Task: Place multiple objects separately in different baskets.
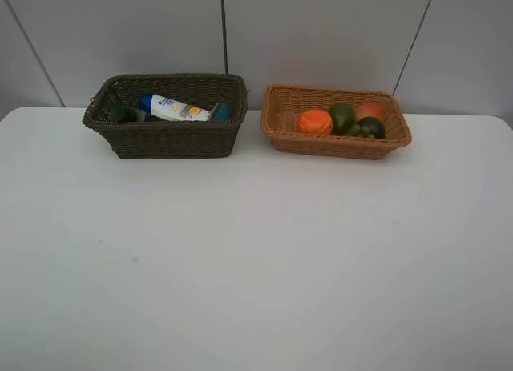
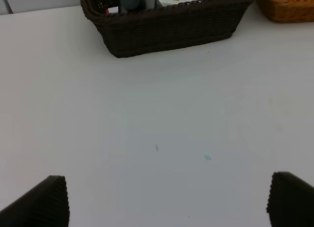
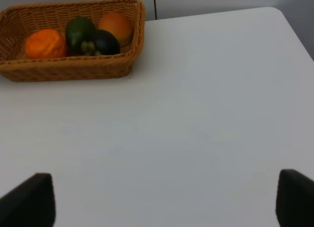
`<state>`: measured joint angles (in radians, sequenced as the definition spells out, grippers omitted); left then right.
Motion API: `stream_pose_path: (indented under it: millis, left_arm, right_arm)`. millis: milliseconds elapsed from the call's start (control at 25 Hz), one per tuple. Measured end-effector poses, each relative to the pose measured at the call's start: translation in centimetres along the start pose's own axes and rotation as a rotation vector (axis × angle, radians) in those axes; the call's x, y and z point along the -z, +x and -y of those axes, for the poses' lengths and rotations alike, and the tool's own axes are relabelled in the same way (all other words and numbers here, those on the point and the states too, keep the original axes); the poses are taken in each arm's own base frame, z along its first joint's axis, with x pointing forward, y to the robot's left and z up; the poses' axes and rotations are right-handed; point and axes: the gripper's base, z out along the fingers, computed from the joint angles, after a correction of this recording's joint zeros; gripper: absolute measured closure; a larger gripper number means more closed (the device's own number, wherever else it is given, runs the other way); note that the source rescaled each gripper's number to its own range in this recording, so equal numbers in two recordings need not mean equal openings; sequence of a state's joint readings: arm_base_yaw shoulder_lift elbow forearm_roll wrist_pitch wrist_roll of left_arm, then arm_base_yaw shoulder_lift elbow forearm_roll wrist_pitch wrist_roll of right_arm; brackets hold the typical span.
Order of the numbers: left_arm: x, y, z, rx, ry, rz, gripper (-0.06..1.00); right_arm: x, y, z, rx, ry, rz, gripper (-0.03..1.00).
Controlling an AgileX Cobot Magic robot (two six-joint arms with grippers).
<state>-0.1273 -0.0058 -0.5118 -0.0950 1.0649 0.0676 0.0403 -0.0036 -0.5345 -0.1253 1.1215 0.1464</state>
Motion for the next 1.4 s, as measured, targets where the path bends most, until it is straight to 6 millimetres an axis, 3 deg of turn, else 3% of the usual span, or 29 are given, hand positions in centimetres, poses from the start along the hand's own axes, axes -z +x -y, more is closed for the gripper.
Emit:
stream_pose_path:
  millis: [1400]
  left_arm:
    - [0.00, 0.00, 0.00, 0.000, 0.000, 0.000, -0.05]
  right_arm:
    - [-0.54, 0.06, -0.29, 0.028, -0.027, 0.024, -0.03]
